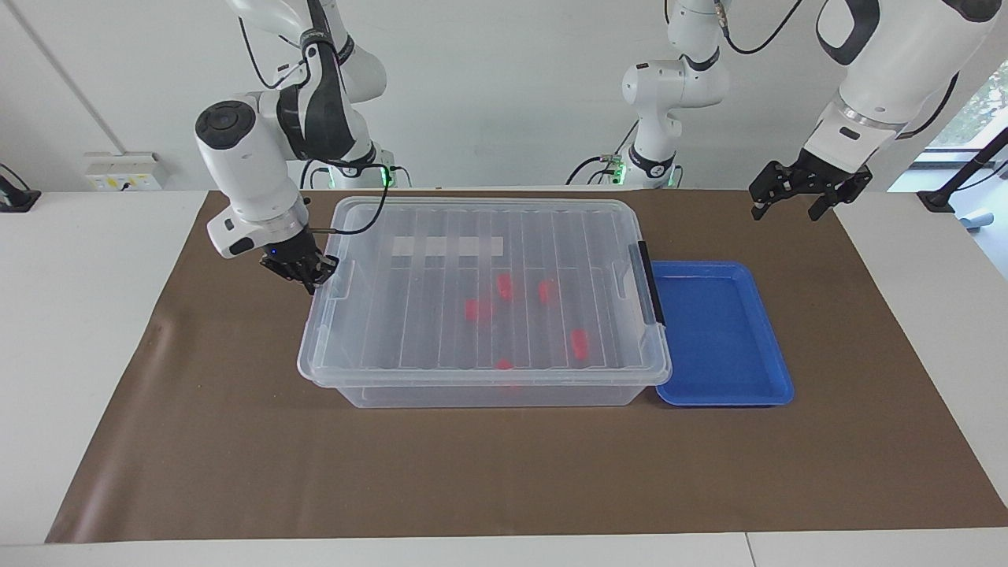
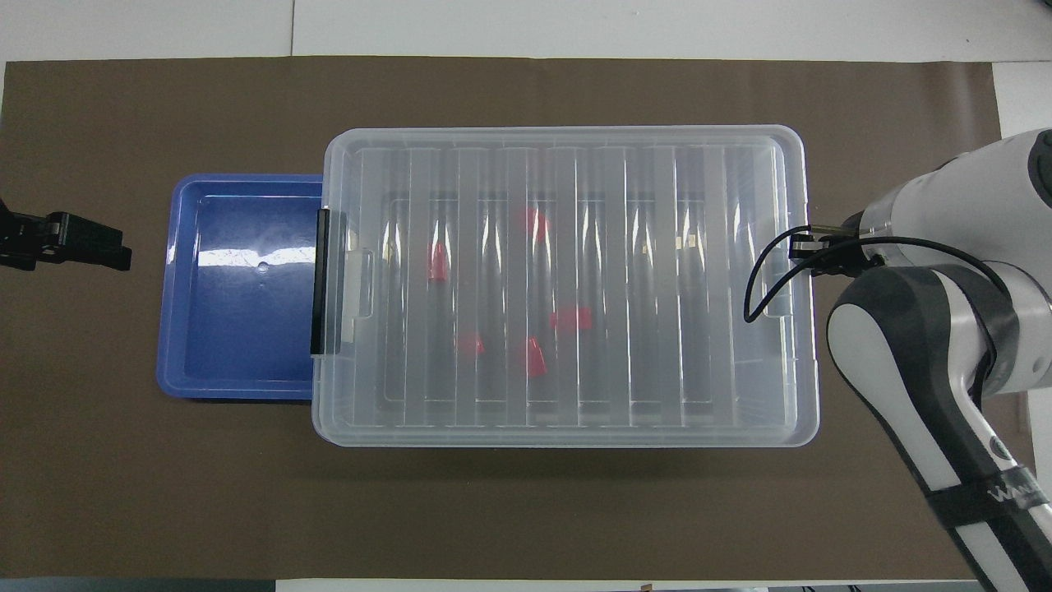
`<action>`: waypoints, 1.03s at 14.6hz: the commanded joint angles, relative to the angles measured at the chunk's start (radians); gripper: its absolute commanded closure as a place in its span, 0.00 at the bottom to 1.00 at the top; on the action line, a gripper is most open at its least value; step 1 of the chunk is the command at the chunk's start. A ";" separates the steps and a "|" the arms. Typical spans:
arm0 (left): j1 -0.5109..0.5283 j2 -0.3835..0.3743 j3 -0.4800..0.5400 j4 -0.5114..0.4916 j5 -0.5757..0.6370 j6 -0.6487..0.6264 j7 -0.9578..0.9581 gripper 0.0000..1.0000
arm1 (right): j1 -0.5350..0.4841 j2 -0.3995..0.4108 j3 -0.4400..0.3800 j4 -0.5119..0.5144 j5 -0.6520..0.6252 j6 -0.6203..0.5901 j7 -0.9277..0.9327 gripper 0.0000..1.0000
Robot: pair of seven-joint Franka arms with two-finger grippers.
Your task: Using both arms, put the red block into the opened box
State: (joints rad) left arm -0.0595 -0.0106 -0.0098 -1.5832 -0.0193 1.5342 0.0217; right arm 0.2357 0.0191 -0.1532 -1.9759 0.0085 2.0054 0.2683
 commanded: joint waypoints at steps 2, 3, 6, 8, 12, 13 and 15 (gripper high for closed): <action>0.009 -0.011 -0.001 -0.015 -0.011 0.004 0.009 0.00 | 0.001 -0.008 0.001 0.044 0.015 -0.063 0.014 1.00; 0.009 -0.011 -0.001 -0.015 -0.011 0.004 0.009 0.00 | -0.009 -0.008 0.001 0.084 0.015 -0.117 0.011 1.00; 0.009 -0.011 -0.001 -0.015 -0.011 0.004 0.011 0.00 | -0.039 -0.024 -0.016 0.198 0.015 -0.276 -0.033 1.00; 0.009 -0.011 -0.001 -0.015 -0.011 0.004 0.011 0.00 | -0.062 -0.031 -0.016 0.277 0.015 -0.374 -0.060 1.00; 0.009 -0.011 -0.001 -0.015 -0.011 0.004 0.009 0.00 | -0.107 -0.068 -0.019 0.301 0.016 -0.462 -0.183 0.00; 0.009 -0.011 -0.001 -0.015 -0.011 0.004 0.009 0.00 | -0.116 -0.070 -0.020 0.301 0.015 -0.474 -0.234 0.00; 0.009 -0.011 -0.001 -0.015 -0.011 0.004 0.009 0.00 | -0.150 -0.068 -0.020 0.301 0.013 -0.479 -0.265 0.00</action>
State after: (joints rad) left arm -0.0595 -0.0106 -0.0097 -1.5832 -0.0193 1.5342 0.0217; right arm 0.1204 -0.0517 -0.1755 -1.6778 0.0086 1.5382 0.0568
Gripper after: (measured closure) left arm 0.000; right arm 0.423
